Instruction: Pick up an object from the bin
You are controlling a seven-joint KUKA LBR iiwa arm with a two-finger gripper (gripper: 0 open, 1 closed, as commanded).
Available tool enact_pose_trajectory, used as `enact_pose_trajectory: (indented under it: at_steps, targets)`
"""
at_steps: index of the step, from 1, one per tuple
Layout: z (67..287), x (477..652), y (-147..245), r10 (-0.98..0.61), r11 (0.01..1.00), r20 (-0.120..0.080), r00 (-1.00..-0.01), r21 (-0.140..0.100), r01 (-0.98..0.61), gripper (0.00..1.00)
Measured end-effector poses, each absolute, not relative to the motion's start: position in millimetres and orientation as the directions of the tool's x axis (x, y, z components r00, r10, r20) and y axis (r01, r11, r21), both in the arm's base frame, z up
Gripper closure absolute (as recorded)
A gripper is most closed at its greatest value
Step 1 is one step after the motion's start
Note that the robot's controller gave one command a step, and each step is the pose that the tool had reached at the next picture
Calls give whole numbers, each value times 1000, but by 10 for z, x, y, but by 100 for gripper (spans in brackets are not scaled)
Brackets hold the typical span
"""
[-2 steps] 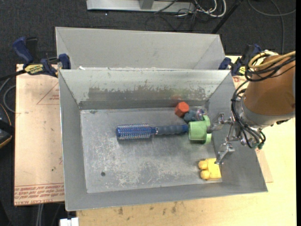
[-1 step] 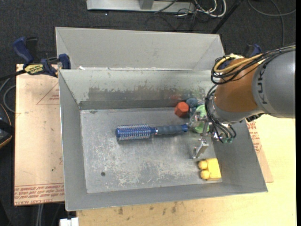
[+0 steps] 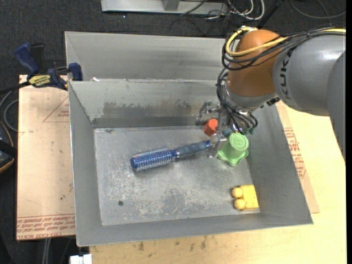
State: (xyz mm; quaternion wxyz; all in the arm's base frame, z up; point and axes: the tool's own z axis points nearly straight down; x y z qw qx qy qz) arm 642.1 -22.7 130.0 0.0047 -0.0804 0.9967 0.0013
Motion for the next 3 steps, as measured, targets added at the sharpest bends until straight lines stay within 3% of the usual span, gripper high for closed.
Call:
enact_pose_trajectory:
  at_steps: [1, 2, 3]
  targets:
    - [740, 6500, 206, -240, 971, -6, -971, -3, -240, 0]
    - [786, 6528, 205, -236, 972, -19, -971, -3, -236, 100]
    - [2140, 6450, 450, -238, 971, -11, -971, -1, -238, 100]
